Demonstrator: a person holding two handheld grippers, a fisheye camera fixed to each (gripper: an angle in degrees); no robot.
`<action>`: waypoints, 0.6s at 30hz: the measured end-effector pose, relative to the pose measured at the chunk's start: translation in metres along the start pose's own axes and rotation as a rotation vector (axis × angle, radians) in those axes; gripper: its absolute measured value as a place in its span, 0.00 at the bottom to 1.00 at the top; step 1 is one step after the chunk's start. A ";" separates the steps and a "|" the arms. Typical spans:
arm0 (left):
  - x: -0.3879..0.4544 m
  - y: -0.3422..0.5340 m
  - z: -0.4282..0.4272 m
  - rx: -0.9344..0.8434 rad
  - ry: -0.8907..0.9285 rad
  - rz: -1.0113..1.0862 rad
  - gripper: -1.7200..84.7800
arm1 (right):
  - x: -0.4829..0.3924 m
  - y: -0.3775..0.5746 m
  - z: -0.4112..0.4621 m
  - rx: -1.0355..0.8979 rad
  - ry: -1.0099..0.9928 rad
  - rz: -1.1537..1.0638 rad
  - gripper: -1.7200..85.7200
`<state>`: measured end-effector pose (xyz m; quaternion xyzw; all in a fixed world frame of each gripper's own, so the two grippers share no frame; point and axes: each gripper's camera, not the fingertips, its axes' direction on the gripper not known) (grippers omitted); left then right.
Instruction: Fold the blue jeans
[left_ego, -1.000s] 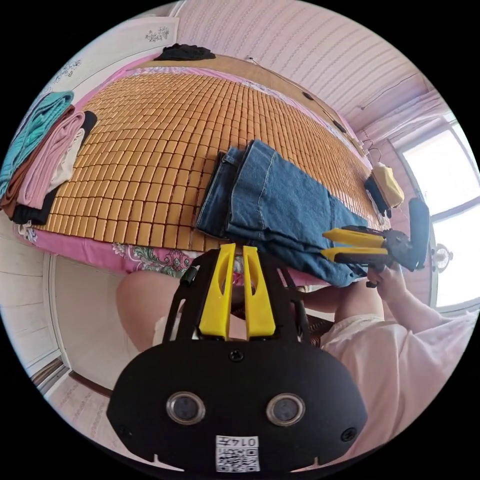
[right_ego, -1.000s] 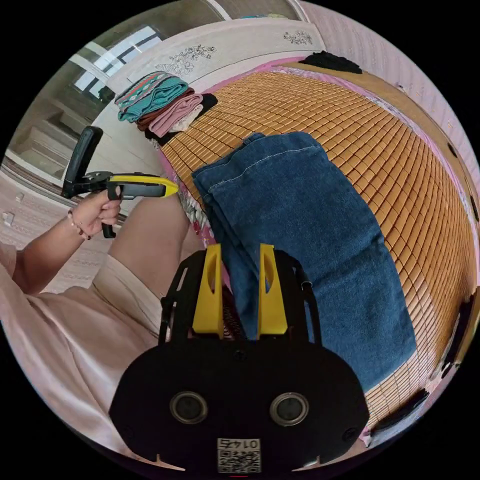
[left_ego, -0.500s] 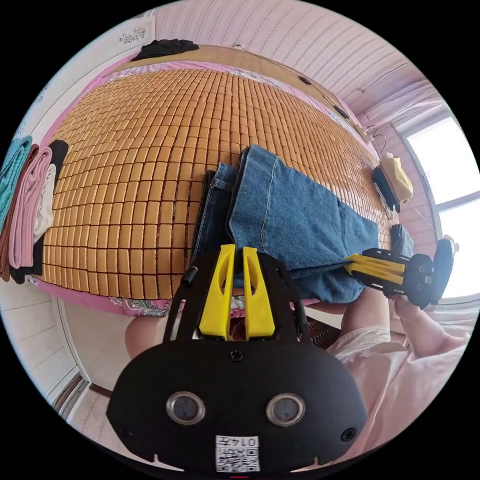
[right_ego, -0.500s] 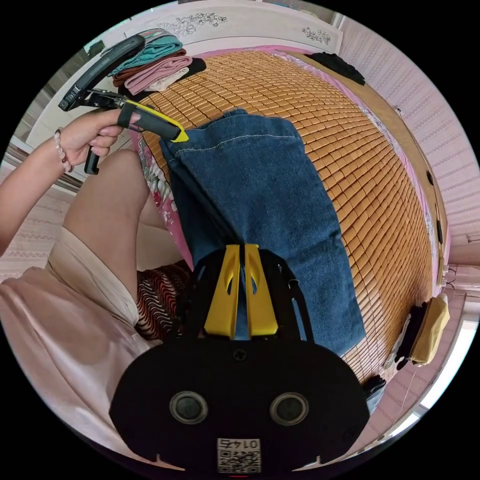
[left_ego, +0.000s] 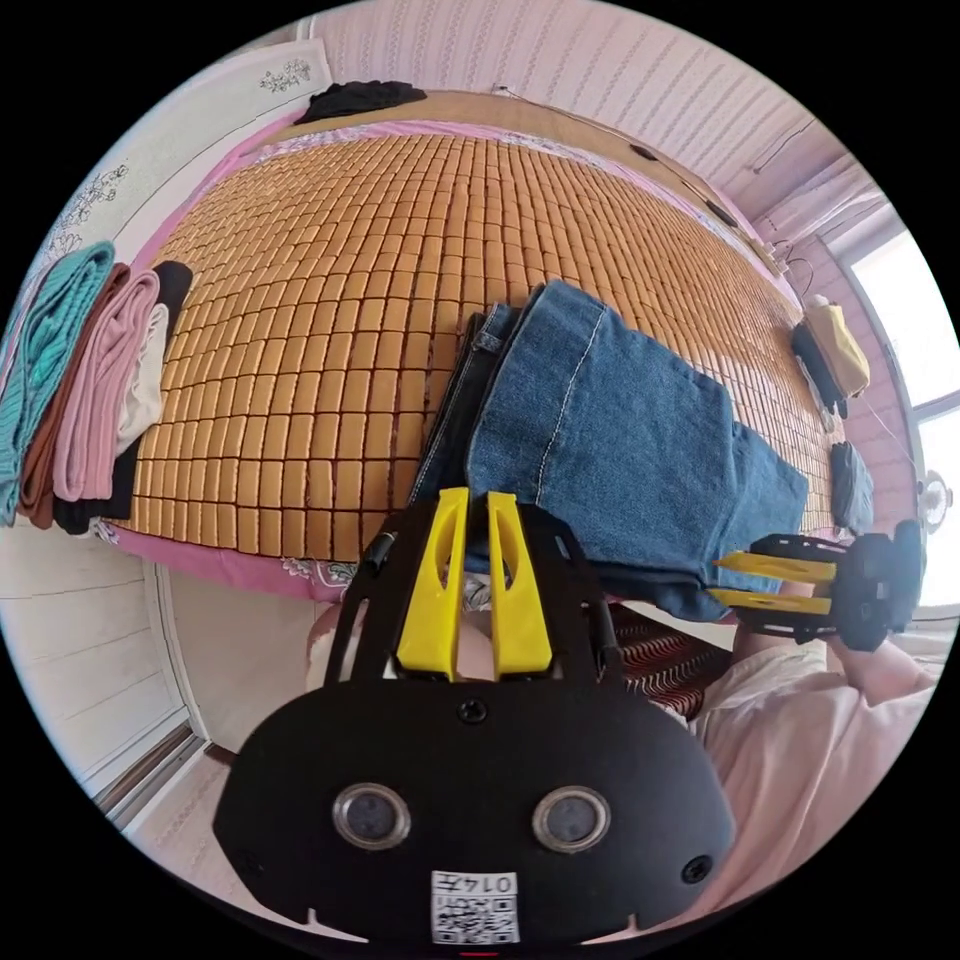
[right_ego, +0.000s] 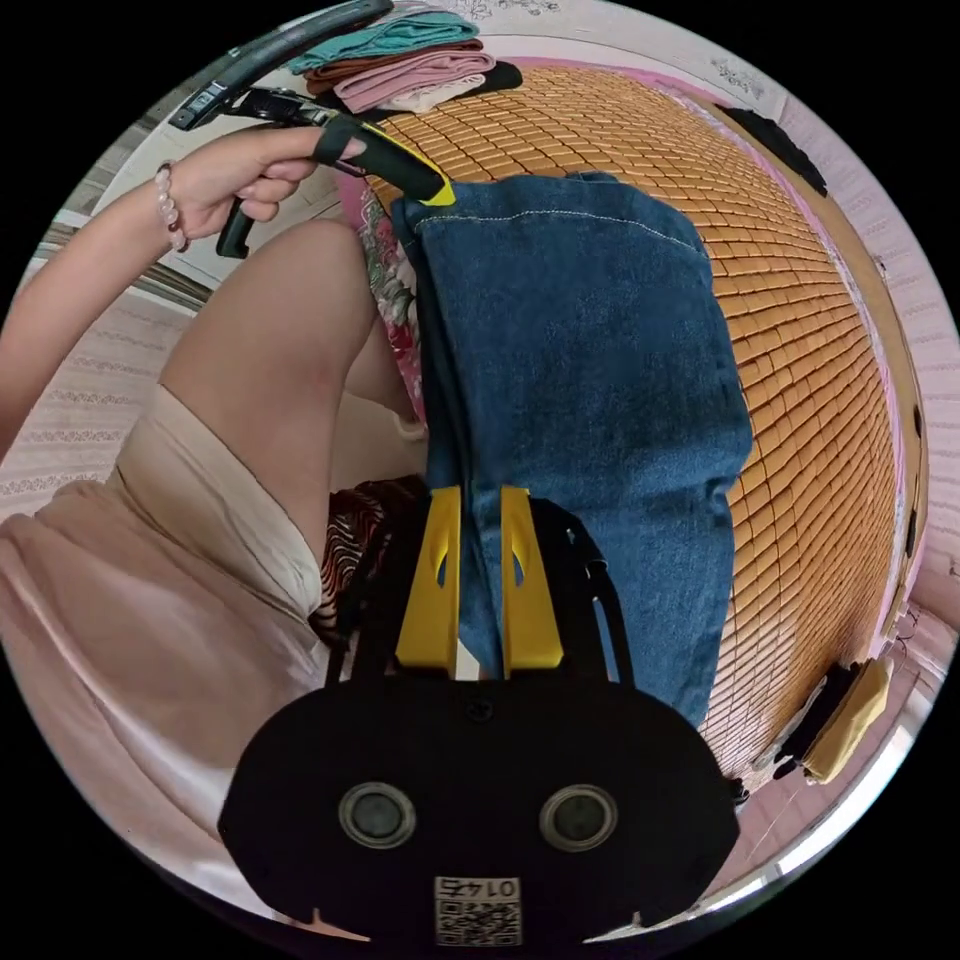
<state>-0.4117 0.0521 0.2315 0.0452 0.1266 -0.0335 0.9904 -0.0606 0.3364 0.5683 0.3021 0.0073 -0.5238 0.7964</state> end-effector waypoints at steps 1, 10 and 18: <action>0.001 0.000 -0.002 -0.004 -0.009 0.003 0.08 | 0.016 0.018 -0.015 0.062 -0.011 0.067 0.10; 0.021 -0.033 -0.017 0.084 0.056 0.081 0.16 | 0.182 0.207 0.016 0.135 -0.278 1.061 0.24; 0.037 -0.040 0.012 -0.038 -0.012 0.120 0.07 | 0.215 0.223 0.024 0.150 -0.415 1.103 0.08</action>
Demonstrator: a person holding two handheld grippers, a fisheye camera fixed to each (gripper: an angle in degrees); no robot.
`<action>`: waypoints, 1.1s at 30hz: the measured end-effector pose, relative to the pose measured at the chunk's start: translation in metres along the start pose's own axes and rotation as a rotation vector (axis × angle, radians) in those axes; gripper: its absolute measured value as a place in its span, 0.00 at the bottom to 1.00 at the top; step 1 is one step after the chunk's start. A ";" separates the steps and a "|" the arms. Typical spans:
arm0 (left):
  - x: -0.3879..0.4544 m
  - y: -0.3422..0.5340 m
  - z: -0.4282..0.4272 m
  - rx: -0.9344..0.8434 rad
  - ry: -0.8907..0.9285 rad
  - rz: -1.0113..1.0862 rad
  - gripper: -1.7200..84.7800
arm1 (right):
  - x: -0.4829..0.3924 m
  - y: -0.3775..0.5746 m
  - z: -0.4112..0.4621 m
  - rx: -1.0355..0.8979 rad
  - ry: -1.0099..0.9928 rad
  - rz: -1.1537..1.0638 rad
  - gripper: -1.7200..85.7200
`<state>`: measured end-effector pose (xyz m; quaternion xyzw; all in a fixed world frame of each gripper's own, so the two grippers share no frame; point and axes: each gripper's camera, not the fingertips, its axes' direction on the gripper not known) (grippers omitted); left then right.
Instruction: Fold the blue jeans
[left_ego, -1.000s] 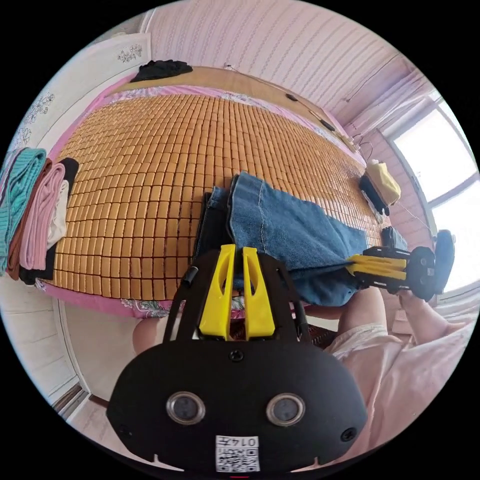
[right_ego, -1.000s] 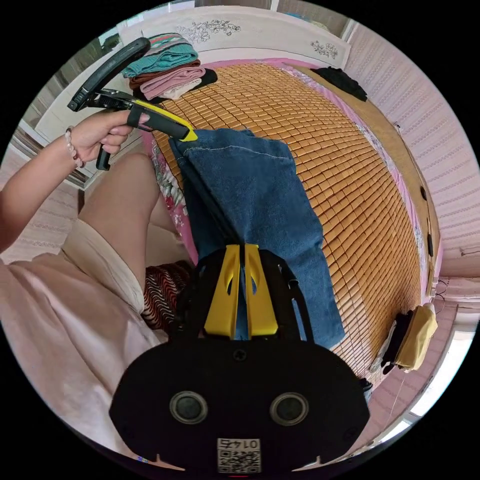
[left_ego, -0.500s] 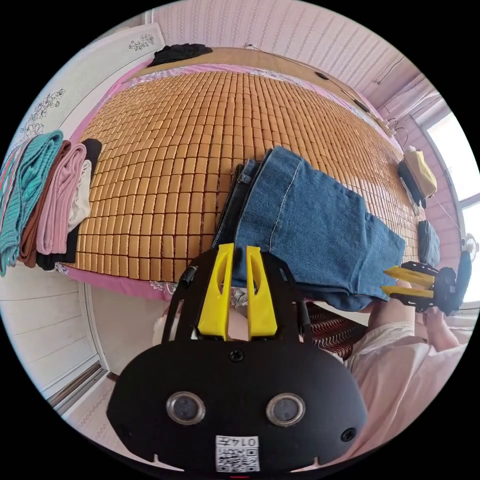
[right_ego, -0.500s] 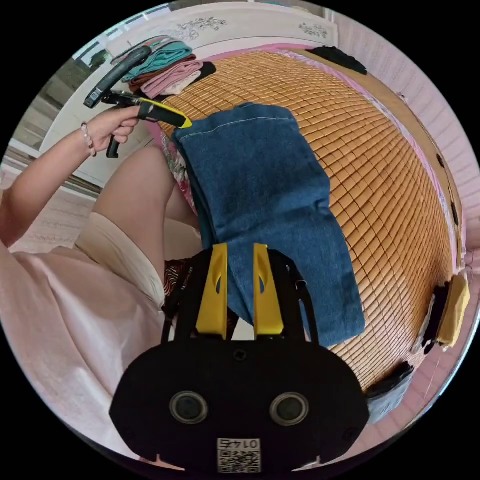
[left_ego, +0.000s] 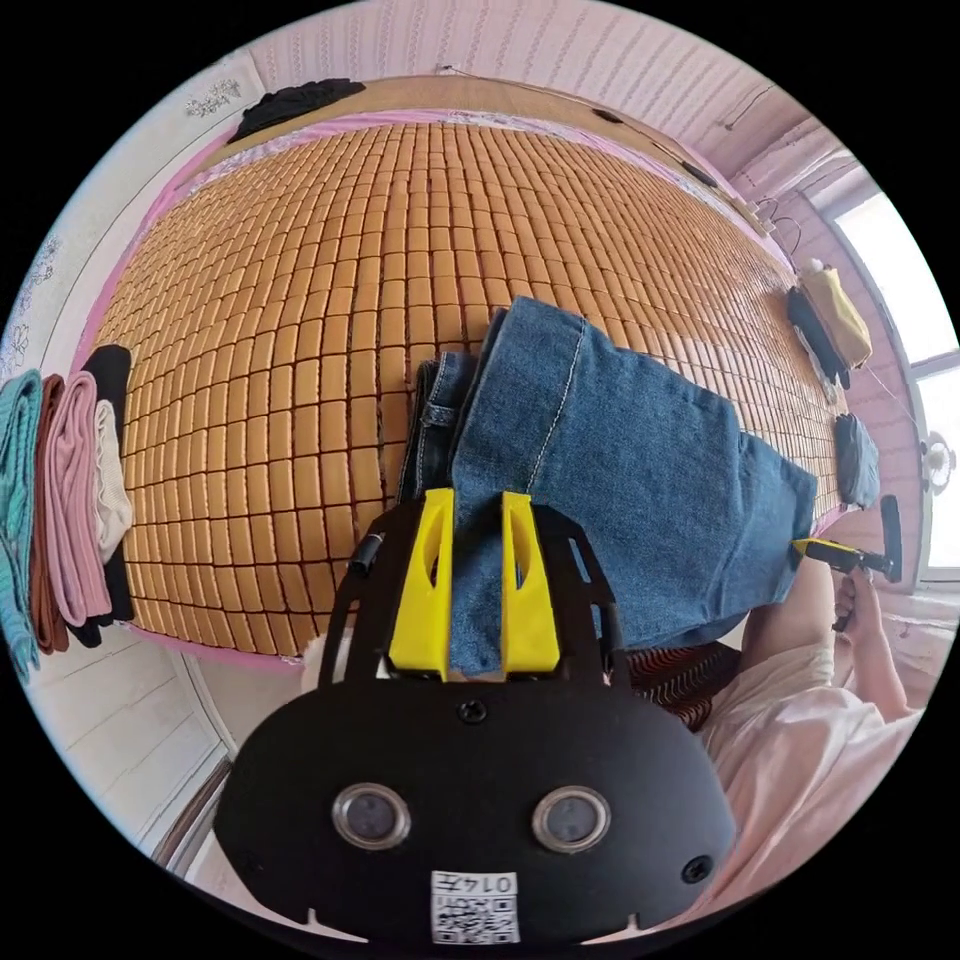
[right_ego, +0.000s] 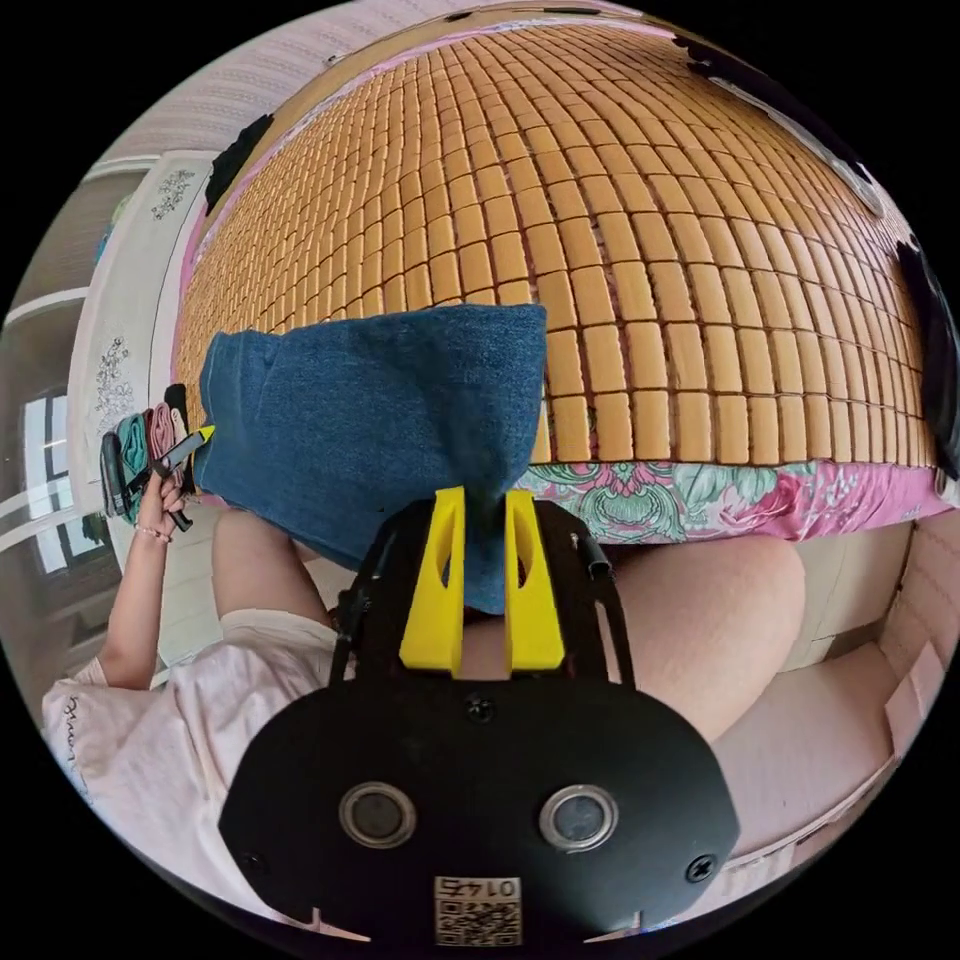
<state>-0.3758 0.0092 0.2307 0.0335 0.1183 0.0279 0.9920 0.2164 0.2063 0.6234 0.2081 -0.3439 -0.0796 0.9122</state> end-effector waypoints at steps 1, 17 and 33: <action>0.002 0.002 -0.003 0.016 -0.010 0.003 0.06 | -0.001 -0.001 -0.006 0.016 -0.021 -0.024 0.06; 0.085 0.028 -0.002 0.068 -0.036 0.013 0.09 | -0.088 -0.015 -0.040 0.199 0.363 -0.574 0.12; 0.109 0.032 -0.012 0.106 0.038 0.091 0.02 | -0.132 0.009 0.043 0.009 0.486 -0.806 0.05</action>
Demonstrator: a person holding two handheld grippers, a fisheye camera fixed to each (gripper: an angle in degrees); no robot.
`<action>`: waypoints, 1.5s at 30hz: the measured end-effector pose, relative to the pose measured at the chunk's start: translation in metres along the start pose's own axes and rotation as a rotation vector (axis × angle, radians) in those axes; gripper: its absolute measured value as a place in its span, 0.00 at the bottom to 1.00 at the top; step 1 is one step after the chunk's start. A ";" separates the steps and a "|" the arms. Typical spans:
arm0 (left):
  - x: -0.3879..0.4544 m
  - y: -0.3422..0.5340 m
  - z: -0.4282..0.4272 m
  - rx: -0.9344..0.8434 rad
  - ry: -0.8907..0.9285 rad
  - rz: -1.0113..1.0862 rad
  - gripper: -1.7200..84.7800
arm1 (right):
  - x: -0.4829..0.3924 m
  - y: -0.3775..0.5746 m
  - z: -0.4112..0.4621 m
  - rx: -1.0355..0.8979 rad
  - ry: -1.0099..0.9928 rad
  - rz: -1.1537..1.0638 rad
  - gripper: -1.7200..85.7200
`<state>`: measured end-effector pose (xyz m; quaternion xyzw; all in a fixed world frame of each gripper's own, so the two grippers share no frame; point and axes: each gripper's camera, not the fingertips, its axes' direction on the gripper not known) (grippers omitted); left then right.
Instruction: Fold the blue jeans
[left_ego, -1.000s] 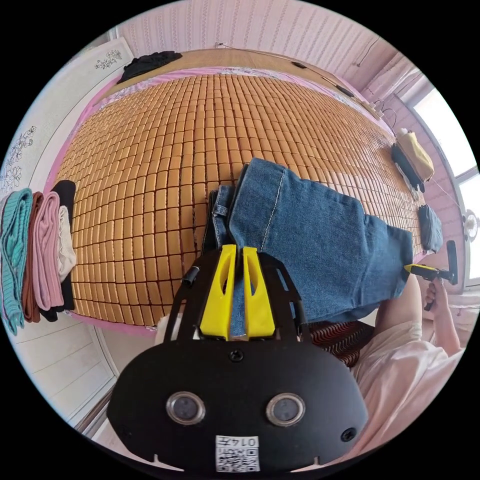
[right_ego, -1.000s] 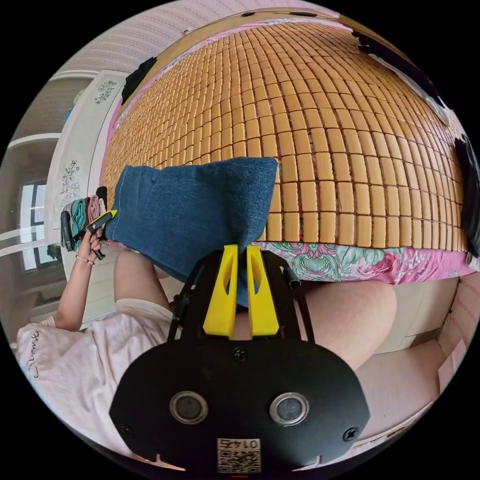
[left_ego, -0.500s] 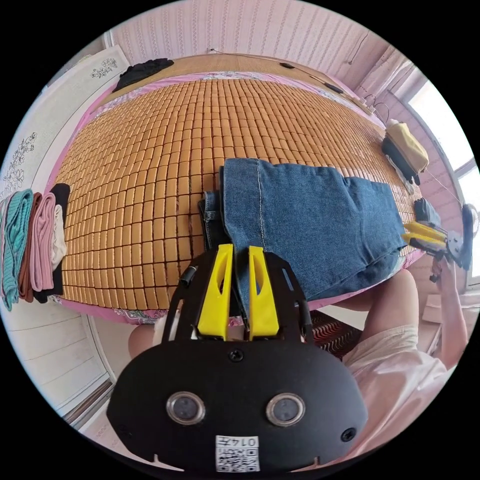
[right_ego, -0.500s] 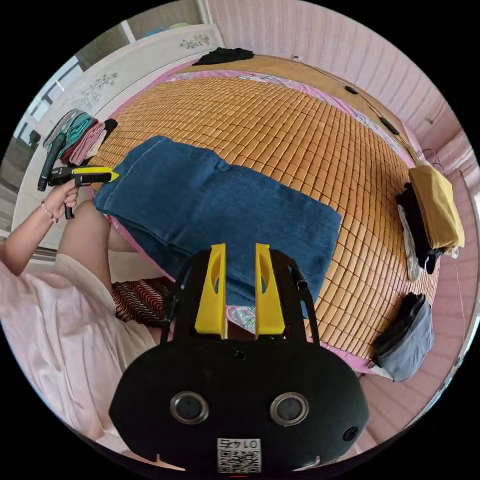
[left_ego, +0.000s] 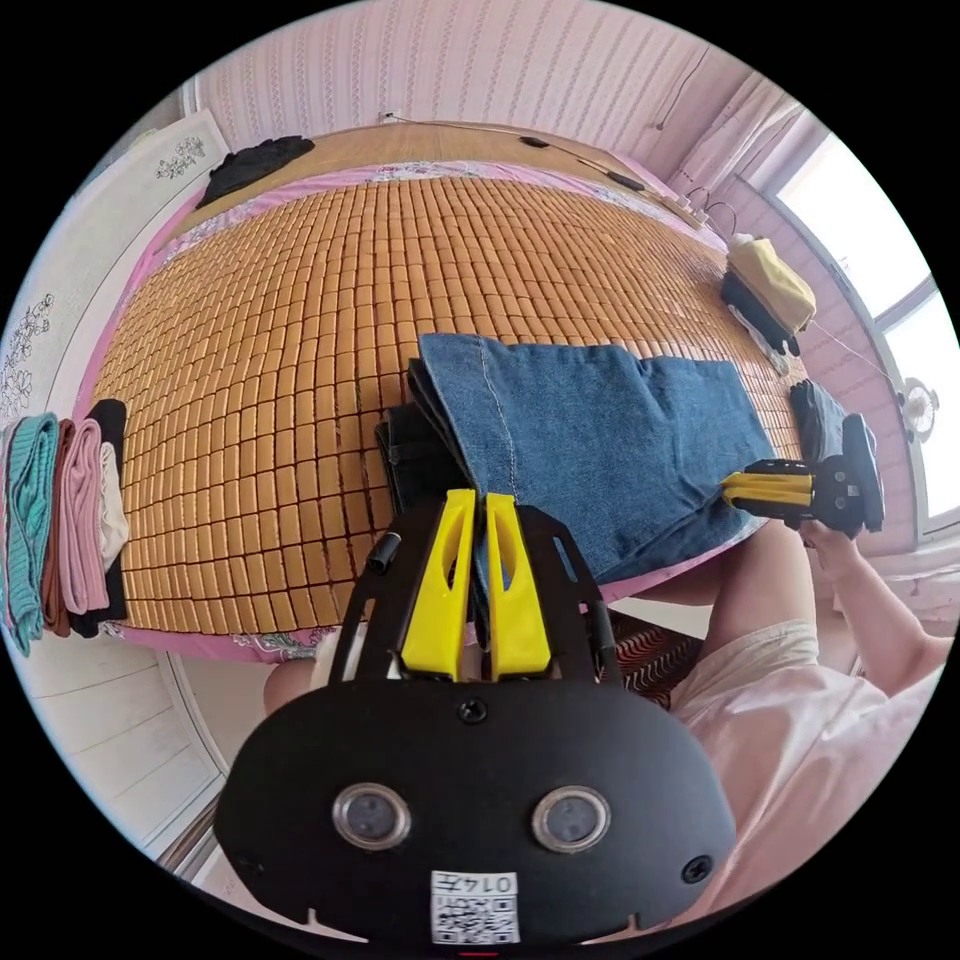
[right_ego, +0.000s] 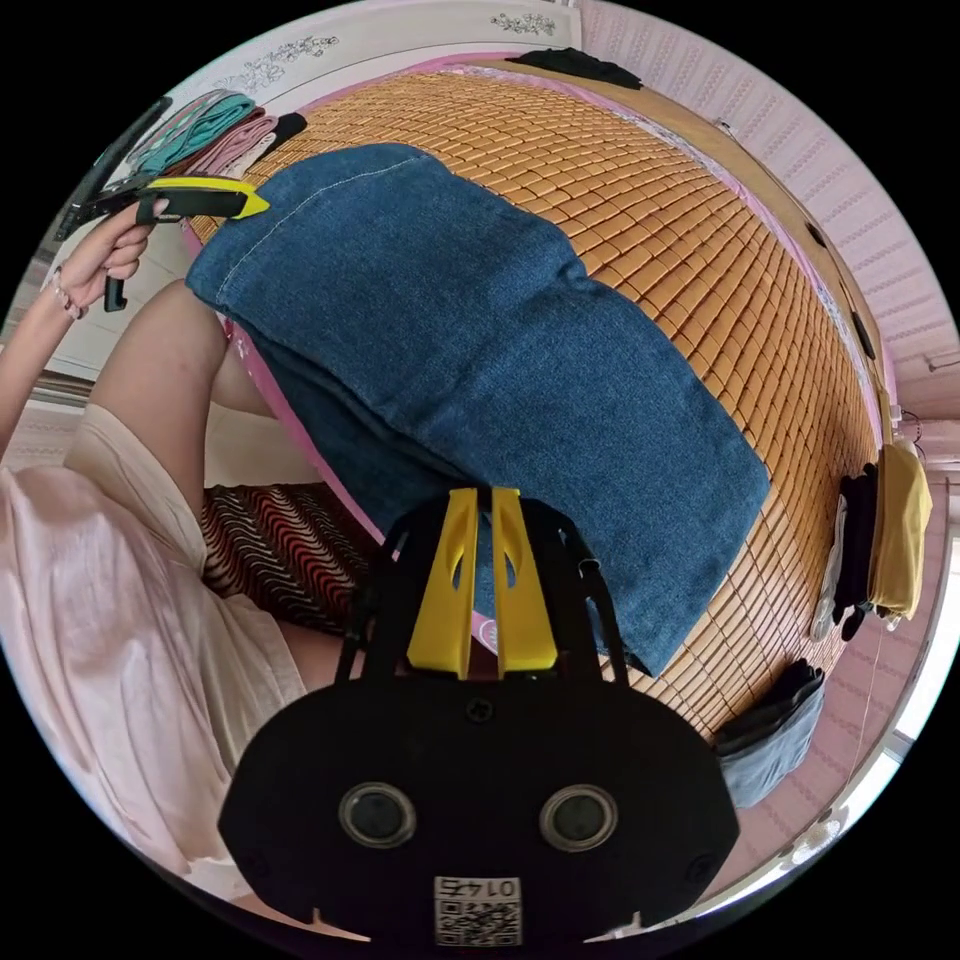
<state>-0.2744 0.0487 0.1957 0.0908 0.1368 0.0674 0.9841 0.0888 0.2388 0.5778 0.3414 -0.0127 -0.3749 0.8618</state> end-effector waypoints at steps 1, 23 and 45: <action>0.002 0.000 -0.003 0.009 0.004 0.005 0.02 | -0.003 0.000 -0.003 -0.001 0.018 -0.015 0.04; -0.005 -0.007 0.064 -0.140 -0.011 -0.081 0.03 | -0.020 -0.011 -0.029 -0.049 -0.057 -0.027 0.02; 0.154 -0.045 0.113 -0.055 0.232 0.316 0.01 | 0.054 -0.107 -0.060 0.021 -0.004 0.004 0.02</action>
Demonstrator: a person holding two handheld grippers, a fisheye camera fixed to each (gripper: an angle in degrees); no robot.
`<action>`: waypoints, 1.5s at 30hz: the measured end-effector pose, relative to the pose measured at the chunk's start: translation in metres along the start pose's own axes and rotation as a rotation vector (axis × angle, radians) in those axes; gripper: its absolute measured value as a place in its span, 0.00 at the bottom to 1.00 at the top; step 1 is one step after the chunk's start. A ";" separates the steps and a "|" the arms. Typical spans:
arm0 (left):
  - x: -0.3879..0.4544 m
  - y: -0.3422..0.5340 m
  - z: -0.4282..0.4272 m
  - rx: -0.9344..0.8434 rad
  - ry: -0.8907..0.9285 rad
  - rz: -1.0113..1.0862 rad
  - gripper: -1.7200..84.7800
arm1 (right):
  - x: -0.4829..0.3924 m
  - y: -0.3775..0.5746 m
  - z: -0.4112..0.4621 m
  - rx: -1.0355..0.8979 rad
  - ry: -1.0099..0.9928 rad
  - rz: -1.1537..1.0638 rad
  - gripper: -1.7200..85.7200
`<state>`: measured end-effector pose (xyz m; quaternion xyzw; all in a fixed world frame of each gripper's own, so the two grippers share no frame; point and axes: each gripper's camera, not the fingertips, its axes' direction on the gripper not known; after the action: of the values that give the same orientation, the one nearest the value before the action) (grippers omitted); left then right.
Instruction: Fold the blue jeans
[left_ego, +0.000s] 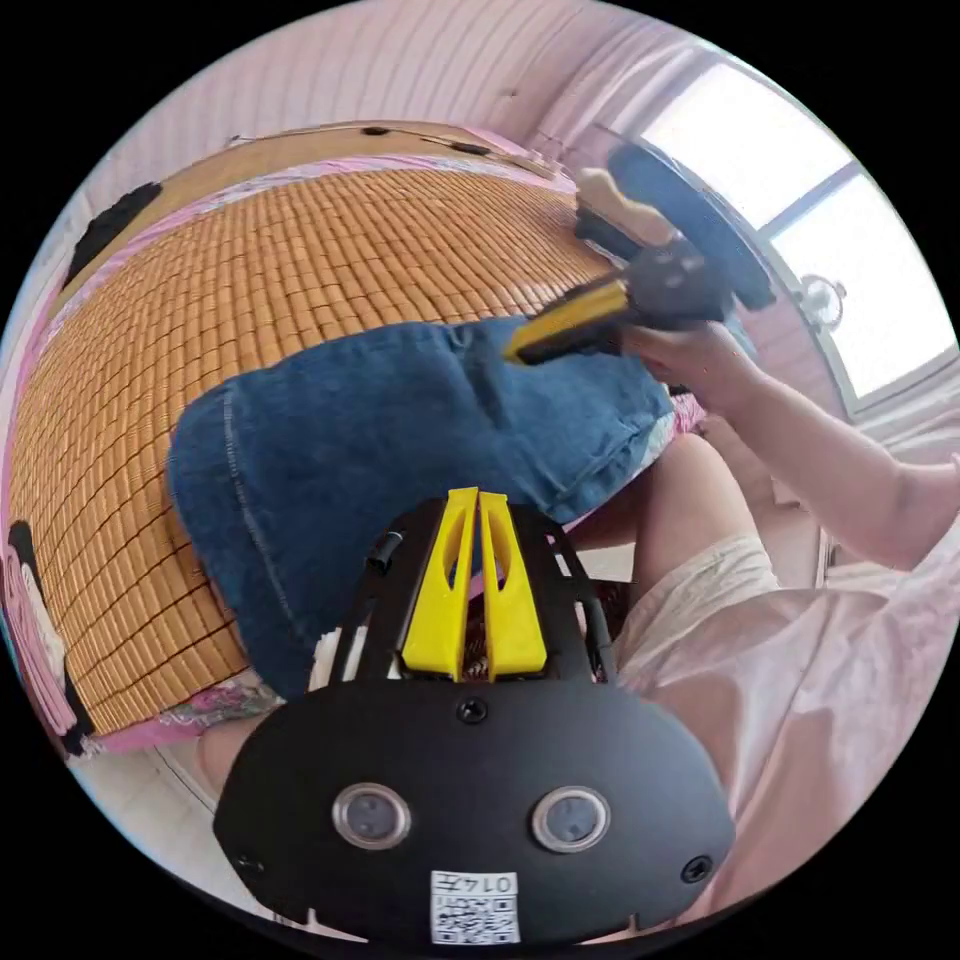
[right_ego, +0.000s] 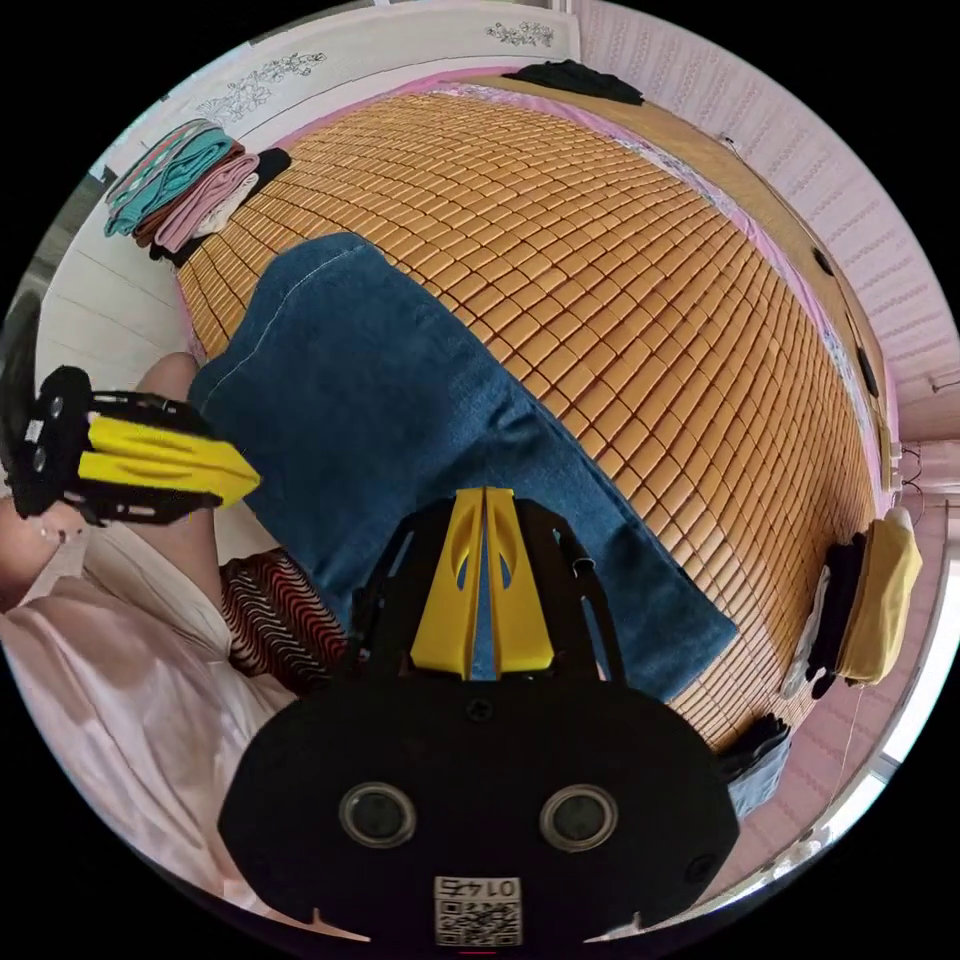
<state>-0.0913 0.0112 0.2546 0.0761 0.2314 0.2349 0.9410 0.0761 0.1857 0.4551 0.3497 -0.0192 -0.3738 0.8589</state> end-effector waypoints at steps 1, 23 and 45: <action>0.008 -0.005 0.008 -0.013 -0.007 0.029 0.01 | 0.003 -0.015 0.003 -0.017 0.027 -0.002 0.02; 0.038 -0.080 0.069 -0.137 -0.013 0.273 0.01 | 0.152 0.120 -0.085 0.292 -0.129 0.446 0.03; 0.092 -0.330 0.165 -0.307 0.001 0.260 0.10 | 0.247 0.395 -0.071 0.398 -0.585 0.930 0.04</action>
<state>0.1929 -0.2403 0.2798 -0.0389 0.1814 0.3870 0.9032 0.5234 0.2534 0.5879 0.3415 -0.4770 -0.0278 0.8094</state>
